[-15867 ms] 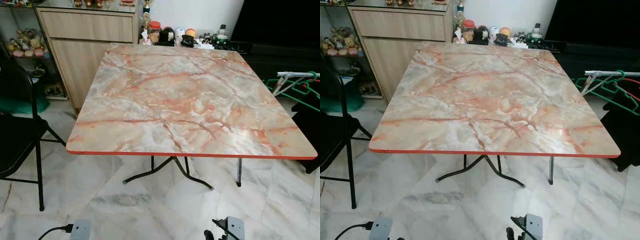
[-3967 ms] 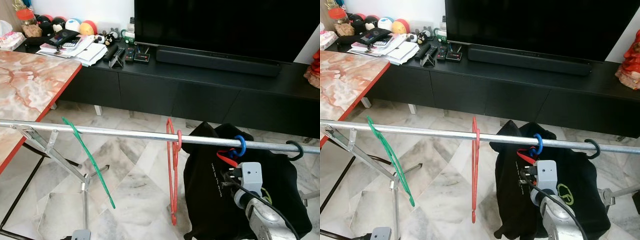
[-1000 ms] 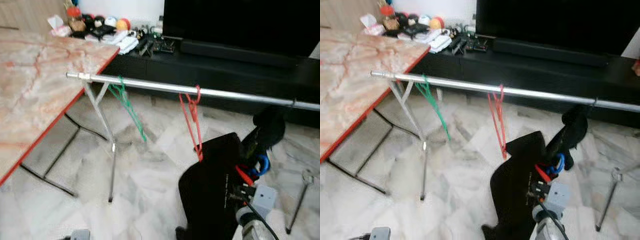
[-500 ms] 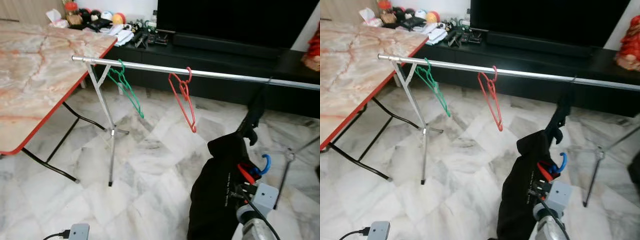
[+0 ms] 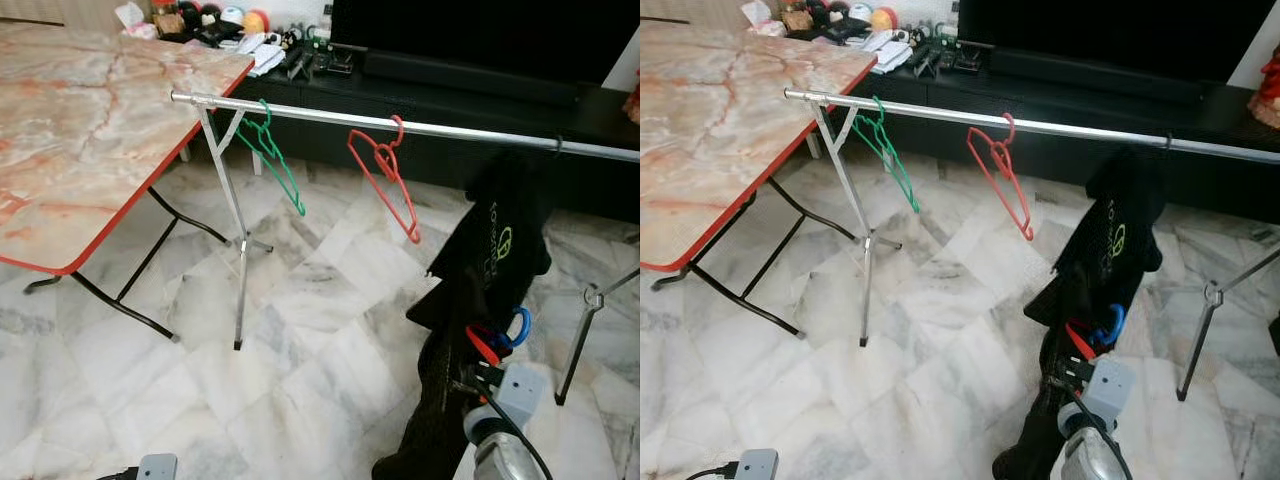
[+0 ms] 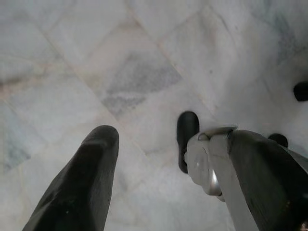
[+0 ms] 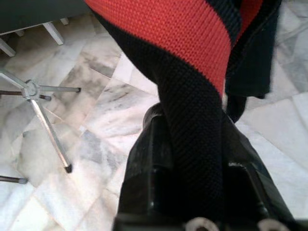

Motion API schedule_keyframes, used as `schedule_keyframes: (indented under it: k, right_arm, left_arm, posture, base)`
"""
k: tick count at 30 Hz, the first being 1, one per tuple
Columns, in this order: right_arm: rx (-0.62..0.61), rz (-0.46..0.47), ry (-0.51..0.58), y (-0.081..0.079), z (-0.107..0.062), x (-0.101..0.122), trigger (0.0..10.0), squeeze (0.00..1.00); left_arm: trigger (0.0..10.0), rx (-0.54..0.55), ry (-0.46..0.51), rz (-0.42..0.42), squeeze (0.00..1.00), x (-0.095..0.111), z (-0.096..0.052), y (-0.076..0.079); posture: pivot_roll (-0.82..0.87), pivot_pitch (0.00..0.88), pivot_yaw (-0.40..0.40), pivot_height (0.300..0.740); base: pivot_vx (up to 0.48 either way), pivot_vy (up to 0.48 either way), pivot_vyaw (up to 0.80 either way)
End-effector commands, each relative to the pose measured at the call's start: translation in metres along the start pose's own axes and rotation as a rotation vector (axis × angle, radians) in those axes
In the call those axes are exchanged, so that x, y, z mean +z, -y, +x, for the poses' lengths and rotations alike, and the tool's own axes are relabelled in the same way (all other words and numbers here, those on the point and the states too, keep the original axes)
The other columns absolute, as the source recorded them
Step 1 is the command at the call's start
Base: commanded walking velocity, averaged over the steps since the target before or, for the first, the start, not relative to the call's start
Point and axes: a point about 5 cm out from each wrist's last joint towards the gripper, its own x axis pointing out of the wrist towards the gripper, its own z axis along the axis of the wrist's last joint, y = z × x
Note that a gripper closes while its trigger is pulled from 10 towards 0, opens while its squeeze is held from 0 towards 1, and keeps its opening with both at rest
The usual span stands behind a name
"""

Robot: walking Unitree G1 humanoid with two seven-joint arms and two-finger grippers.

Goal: Hang hanger

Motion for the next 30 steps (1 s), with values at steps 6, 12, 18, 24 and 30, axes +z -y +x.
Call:
schedule_keyframes:
  k: [6,12,18,24,30]
  right_arm:
    - [0.0,0.008,0.026,-0.0009,0.0007,0.001,10.0,0.0]
    - [0.014,0.012,0.025,-0.0059,0.0026,0.0006,10.0,0.0]
    - [0.024,0.016,0.022,-0.0088,0.0034,-0.0008,10.0,0.0]
    - [0.025,0.017,0.024,-0.0088,0.0047,-0.0001,10.0,0.0]
    - [0.017,0.016,0.025,-0.0065,0.0063,0.0003,10.0,0.0]
  left_arm:
    - [10.0,0.009,-0.026,0.005,0.0,-0.006,-0.0019,-0.006]
    - [10.0,0.008,-0.03,0.006,0.0,-0.0059,-0.0016,-0.0052]
    - [10.0,0.016,-0.04,0.007,0.0,-0.0091,-0.0025,-0.0061]
    - [10.0,0.02,-0.033,0.011,0.0,-0.0087,-0.0027,-0.0073]
    - [10.0,0.02,-0.033,0.013,0.0,-0.008,-0.0025,-0.0081]
  posture:
    - [0.06,0.103,-0.028,0.74]
    - [0.06,0.092,-0.028,0.74]
    - [0.07,0.089,-0.029,0.74]
    - [0.08,0.102,-0.031,0.74]
    - [0.08,0.113,-0.029,0.74]
  base:
    - [0.0,0.48,0.0]
    - [0.0,0.48,0.0]
    - [0.0,0.227,0.0]
    - [0.0,0.0,0.0]
    - [0.0,0.0,0.0]
